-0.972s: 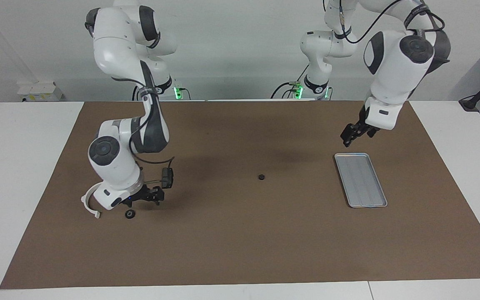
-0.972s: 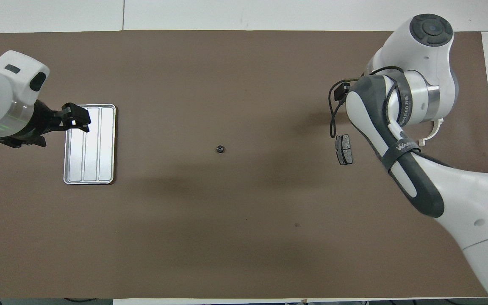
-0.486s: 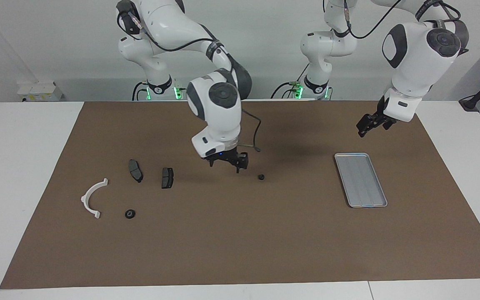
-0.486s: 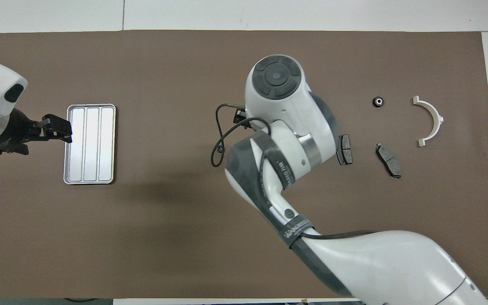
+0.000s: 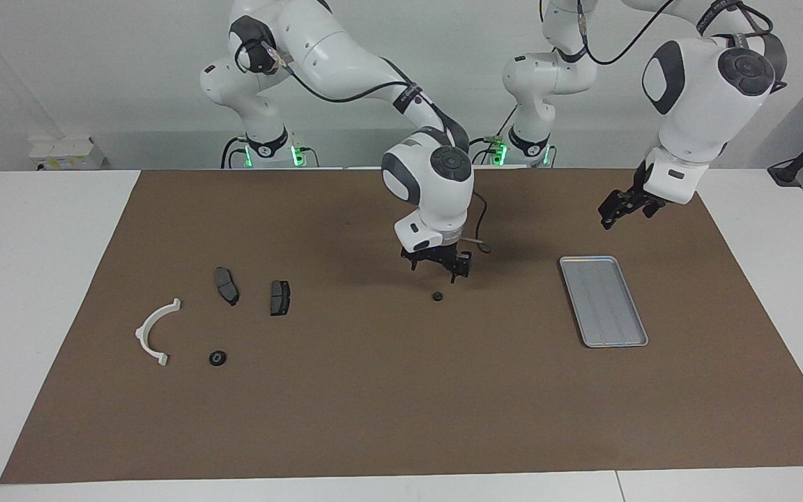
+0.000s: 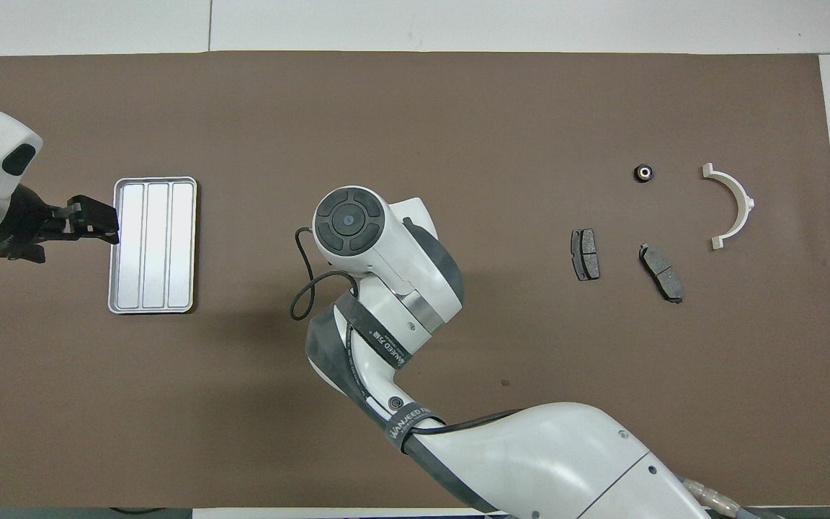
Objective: Place bearing gear from tray to pile
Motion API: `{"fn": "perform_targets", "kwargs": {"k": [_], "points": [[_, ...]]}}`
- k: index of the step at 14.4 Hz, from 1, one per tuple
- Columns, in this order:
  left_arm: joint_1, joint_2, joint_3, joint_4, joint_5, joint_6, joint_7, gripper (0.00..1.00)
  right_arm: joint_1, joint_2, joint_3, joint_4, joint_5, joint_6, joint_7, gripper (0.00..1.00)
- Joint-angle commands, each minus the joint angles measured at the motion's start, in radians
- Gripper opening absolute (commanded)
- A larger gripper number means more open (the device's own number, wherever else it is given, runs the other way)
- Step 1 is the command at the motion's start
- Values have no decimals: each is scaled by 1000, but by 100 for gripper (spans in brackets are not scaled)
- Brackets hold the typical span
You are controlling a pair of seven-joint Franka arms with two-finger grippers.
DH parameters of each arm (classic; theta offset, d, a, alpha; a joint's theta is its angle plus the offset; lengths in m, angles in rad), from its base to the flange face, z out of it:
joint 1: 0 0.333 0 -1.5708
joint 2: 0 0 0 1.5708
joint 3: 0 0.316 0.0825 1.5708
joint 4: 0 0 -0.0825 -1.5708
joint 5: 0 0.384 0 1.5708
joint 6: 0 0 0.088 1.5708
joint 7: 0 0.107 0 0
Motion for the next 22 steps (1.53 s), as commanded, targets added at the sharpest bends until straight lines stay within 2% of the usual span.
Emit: {"fn": "perform_targets", "kwargs": {"k": [1, 5, 9, 12, 15, 16, 22], "points": [[25, -15, -19, -7, -15, -15, 22, 100, -9, 21, -1, -8, -5, 65, 6, 100], [26, -13, -26, 13, -18, -32, 22, 100, 5, 44, -1, -18, -8, 97, 7, 100], [29, 2, -37, 135, -16, -138, 25, 100, 2, 76, -1, -10, -11, 99, 7, 100], [29, -4, -37, 145, -18, -168, 25, 100, 9, 99, -1, -5, -2, 104, 9, 90], [38, -11, -34, 145, -19, -204, 27, 100, 5, 103, -1, 8, 1, 87, 9, 71], [38, -14, -29, 140, -19, -204, 27, 100, 0, 109, -1, 30, 1, 81, 9, 61], [37, -31, -32, 126, -19, -192, 24, 100, -4, 127, -2, 62, 1, 85, 9, 59]]}}
